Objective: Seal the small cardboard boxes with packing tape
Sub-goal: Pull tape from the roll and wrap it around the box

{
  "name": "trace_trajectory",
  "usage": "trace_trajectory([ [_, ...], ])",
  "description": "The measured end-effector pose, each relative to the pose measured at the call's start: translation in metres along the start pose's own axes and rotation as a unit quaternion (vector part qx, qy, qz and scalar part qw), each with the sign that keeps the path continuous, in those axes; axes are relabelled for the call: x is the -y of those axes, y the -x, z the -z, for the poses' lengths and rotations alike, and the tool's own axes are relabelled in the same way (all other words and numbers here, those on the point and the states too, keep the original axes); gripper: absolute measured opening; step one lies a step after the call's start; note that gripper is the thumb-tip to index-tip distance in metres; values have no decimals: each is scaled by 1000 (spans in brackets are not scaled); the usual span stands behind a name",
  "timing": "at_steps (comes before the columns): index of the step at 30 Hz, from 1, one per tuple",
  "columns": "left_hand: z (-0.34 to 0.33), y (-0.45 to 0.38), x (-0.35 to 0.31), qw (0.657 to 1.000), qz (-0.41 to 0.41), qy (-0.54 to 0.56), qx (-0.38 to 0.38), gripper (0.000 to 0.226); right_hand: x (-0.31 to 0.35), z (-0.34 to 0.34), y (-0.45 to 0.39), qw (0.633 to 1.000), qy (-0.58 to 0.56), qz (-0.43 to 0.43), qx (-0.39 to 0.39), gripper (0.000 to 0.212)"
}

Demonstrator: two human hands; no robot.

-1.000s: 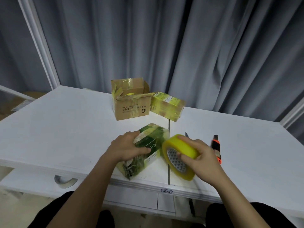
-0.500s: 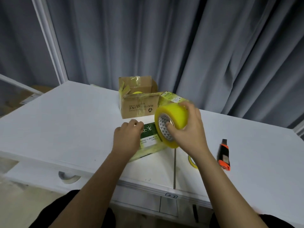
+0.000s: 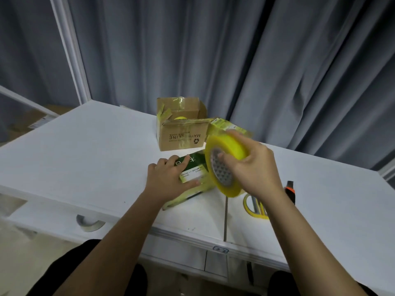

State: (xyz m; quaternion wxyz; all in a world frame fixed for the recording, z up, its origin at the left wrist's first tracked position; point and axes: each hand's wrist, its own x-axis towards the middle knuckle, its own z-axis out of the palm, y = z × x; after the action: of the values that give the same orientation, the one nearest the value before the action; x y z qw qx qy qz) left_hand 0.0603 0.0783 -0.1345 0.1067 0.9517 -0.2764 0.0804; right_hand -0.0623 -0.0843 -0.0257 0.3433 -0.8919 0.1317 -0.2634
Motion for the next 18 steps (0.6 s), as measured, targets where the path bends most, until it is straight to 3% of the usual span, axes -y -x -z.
trace_trajectory([
  [7, 3, -5, -8, 998, -9, -21, 63, 89, -66, -2, 69, 993, 2, -97, 73, 46],
  [11, 13, -8, -12, 996, -11, -11, 90, 87, -71, -9, 76, 991, -10, -110, 76, 51],
  [13, 21, -9, -8, 991, 1, 63, 122, 84, -64, -6, 72, 992, -1, -98, 76, 53],
  [16, 32, -11, 3, 947, 32, 248, 202, 76, -54, 3, 67, 996, 1, -69, 59, 52],
  [18, 36, -11, 7, 929, 43, 297, 215, 74, -44, 9, 58, 998, -8, -49, 42, 58],
])
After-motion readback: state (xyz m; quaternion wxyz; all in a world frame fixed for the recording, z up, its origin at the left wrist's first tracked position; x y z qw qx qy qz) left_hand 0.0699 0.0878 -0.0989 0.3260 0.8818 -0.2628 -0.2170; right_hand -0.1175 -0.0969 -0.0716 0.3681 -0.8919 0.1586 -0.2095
